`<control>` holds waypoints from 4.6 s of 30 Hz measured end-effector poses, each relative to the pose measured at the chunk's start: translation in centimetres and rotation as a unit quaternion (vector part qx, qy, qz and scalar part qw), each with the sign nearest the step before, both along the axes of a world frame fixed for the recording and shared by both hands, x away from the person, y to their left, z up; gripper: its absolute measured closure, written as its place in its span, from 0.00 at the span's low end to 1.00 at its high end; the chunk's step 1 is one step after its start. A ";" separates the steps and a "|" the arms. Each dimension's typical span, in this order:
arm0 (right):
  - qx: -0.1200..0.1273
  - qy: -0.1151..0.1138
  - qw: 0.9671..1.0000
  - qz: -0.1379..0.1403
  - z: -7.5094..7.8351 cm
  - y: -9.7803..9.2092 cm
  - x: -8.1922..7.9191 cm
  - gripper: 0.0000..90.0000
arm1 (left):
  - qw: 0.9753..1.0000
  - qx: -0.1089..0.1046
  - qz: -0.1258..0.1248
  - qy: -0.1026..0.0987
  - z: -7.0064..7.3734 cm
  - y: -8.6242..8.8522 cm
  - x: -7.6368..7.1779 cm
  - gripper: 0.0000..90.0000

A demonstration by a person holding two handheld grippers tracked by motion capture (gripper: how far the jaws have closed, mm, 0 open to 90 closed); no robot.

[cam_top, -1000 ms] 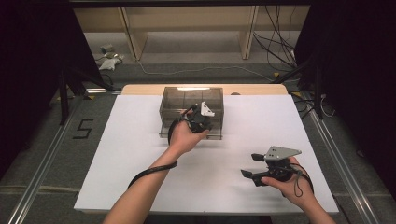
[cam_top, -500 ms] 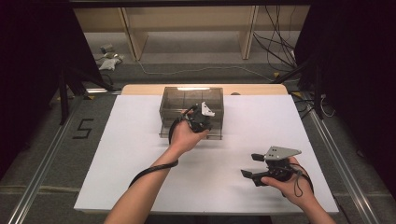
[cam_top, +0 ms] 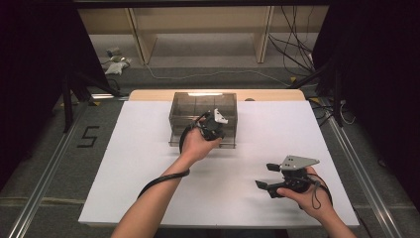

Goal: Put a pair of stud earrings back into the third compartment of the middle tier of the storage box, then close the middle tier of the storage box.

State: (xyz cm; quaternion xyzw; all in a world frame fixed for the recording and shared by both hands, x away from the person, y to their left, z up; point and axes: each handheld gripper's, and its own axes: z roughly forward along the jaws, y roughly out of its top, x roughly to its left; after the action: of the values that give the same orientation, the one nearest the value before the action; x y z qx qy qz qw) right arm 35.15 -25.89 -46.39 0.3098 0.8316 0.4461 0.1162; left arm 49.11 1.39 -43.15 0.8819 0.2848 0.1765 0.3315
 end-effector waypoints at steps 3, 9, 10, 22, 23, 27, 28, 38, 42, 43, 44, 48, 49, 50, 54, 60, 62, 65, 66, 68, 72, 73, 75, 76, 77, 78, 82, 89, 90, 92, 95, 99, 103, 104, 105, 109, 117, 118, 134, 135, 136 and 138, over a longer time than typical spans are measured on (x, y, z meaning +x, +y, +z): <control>0.000 0.000 1.000 0.000 0.0 0.0 0.0 0.26 | 1.000 -0.001 0.001 0.000 -0.1 0.0 0.1 0.88; 0.000 0.000 1.000 0.000 0.0 0.0 0.0 0.26 | 1.000 0.000 0.002 0.002 -0.2 -0.1 0.1 0.88; 0.000 0.000 1.000 0.000 0.0 0.0 0.0 0.26 | 1.000 0.000 0.001 0.002 -0.2 -0.1 0.1 0.88; 0.000 0.000 1.000 0.000 0.0 0.0 0.0 0.26 | 1.000 0.007 0.001 0.002 -0.5 -0.2 0.3 0.88; 0.000 0.001 1.000 0.000 0.1 0.0 0.0 0.26 | 1.000 0.008 0.000 0.001 -0.5 -0.2 0.4 0.88; 0.000 0.000 1.000 0.000 0.0 0.0 0.0 0.26 | 1.000 0.007 0.003 0.003 -0.7 -0.3 0.4 0.88; 0.000 0.000 1.000 0.000 0.0 0.0 0.0 0.26 | 1.000 0.006 0.003 0.003 -0.7 -0.3 0.5 0.88; 0.000 0.000 1.000 0.000 0.1 0.0 0.0 0.26 | 1.000 0.007 0.001 0.005 -0.8 -0.3 0.5 0.88; 0.000 0.000 1.000 0.000 0.1 0.0 0.0 0.26 | 1.000 0.007 0.000 0.005 -0.9 -0.4 0.5 0.88; 0.000 0.000 1.000 0.000 0.0 0.0 0.0 0.26 | 1.000 0.008 -0.001 0.005 -0.9 -0.4 0.5 0.88; 0.000 0.000 1.000 0.000 0.0 0.0 0.0 0.26 | 1.000 0.008 -0.001 0.005 -0.9 -0.4 0.6 0.88; -0.001 0.000 1.000 0.000 0.1 0.0 -0.1 0.26 | 1.000 0.009 -0.002 0.006 -0.8 -0.4 0.6 0.87; -0.001 0.000 1.000 0.001 0.1 0.0 -0.1 0.26 | 1.000 0.009 -0.003 0.007 -0.8 -0.4 0.6 0.88; -0.001 0.000 1.000 0.001 0.1 -0.1 0.0 0.26 | 1.000 0.008 -0.003 0.007 -0.8 -0.4 0.6 0.88; -0.001 0.000 1.000 0.001 0.1 0.0 -0.1 0.26 | 1.000 0.006 -0.002 0.005 -0.7 -0.5 0.5 0.88; -0.001 0.001 1.000 0.001 0.1 -0.1 -0.1 0.26 | 1.000 0.006 -0.003 0.004 -0.6 -0.5 0.5 0.87; -0.001 0.000 1.000 0.001 0.1 0.0 -0.1 0.26 | 1.000 0.005 -0.003 0.004 -0.6 -0.4 0.5 0.87; -0.001 0.000 1.000 0.001 0.1 0.0 -0.1 0.26 | 1.000 0.003 -0.001 0.003 -0.6 -0.4 0.5 0.86; -0.001 0.000 1.000 0.000 0.1 0.0 -0.1 0.26 | 1.000 0.002 -0.002 0.003 -0.6 -0.4 0.5 0.86; -0.001 0.000 1.000 0.001 0.1 -0.1 -0.1 0.26 | 1.000 0.003 -0.002 0.002 -0.5 -0.4 0.4 0.85; -0.001 0.000 1.000 0.000 0.1 0.0 -0.1 0.26 | 1.000 -0.005 0.001 0.000 -0.4 -0.5 0.2 0.80; -0.001 0.000 1.000 0.000 0.1 0.0 -0.1 0.26 | 1.000 -0.007 0.002 -0.001 -0.3 -0.5 0.1 0.79; -0.001 0.000 1.000 0.001 0.1 0.0 -0.1 0.26 | 1.000 -0.011 0.001 -0.003 0.0 -0.5 -0.2 0.77; -0.001 0.000 1.000 0.002 0.1 0.0 -0.1 0.26 | 1.000 -0.015 0.001 -0.003 0.1 -0.4 -0.3 0.75; -0.003 -0.001 1.000 0.003 0.1 -0.1 -0.1 0.26 | 1.000 -0.018 0.000 -0.005 0.3 -0.4 -0.5 0.74; -0.003 -0.001 1.000 0.003 0.1 -0.1 -0.1 0.26 | 1.000 -0.019 -0.004 -0.010 0.5 -0.3 -0.6 0.73; -0.003 -0.002 1.000 0.003 0.1 -0.1 -0.1 0.26 | 0.999 -0.040 -0.003 -0.017 1.3 0.3 -1.3 0.71; -0.005 0.000 1.000 0.002 0.1 -0.1 -0.1 0.26 | 0.998 -0.062 0.002 -0.003 1.9 1.9 -2.4 0.58; -0.004 -0.001 1.000 0.002 0.1 -0.1 -0.1 0.26 | 0.997 -0.070 0.007 0.001 1.9 2.2 -2.5 0.56; -0.003 -0.001 1.000 0.002 0.1 -0.1 -0.1 0.26 | 0.997 -0.077 0.014 0.004 2.0 2.9 -2.8 0.51; -0.005 0.000 1.000 0.002 0.1 0.0 -0.1 0.26 | 0.997 -0.075 0.020 0.001 2.1 3.9 -3.2 0.42; -0.004 -0.001 1.000 0.001 0.1 0.0 -0.1 0.26 | 0.996 -0.078 0.032 0.000 1.9 5.0 -3.9 0.28; -0.004 -0.001 1.000 0.000 0.1 0.0 -0.1 0.26 | 0.996 -0.077 0.045 -0.002 1.7 6.1 -4.6 0.20; -0.004 -0.001 1.000 0.000 0.1 0.0 -0.1 0.26 | 0.996 -0.073 0.047 -0.004 1.6 6.3 -4.8 0.19; -0.004 -0.001 1.000 0.000 0.1 0.0 -0.1 0.26 | 0.996 -0.074 0.047 -0.004 1.5 6.5 -4.9 0.18; -0.004 -0.001 1.000 0.000 0.1 0.0 -0.1 0.26 | 0.996 -0.080 0.040 0.003 1.3 7.4 -5.8 0.16; -0.005 -0.001 1.000 -0.001 0.1 0.0 0.0 0.26 | 0.994 -0.107 0.026 0.016 0.8 8.8 -8.0 0.00; -0.004 0.000 1.000 0.000 0.1 0.0 0.0 0.26 | 0.994 -0.109 0.026 0.007 0.7 9.0 -8.3 0.00; -0.005 -0.004 1.000 -0.002 0.2 -0.1 0.0 0.26 | 0.989 -0.134 0.064 -0.002 -1.4 12.7 -11.8 0.00; -0.004 -0.004 1.000 -0.003 0.2 -0.1 0.0 0.26 | 0.989 -0.133 0.065 -0.003 -1.4 12.8 -11.8 0.00; -0.004 -0.005 1.000 -0.004 0.2 -0.1 0.0 0.26 | 0.989 -0.132 0.066 -0.005 -1.4 12.9 -11.7 0.00; -0.002 -0.005 1.000 -0.006 0.2 -0.3 0.1 0.26 | 0.988 -0.135 0.069 -0.005 -1.4 13.0 -11.6 0.00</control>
State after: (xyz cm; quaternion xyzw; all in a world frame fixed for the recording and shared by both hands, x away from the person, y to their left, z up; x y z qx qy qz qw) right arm 35.21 -26.14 -46.20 0.3120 0.8304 0.4449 0.1236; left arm 37.50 14.41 -44.52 0.8063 0.3648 0.1628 0.4362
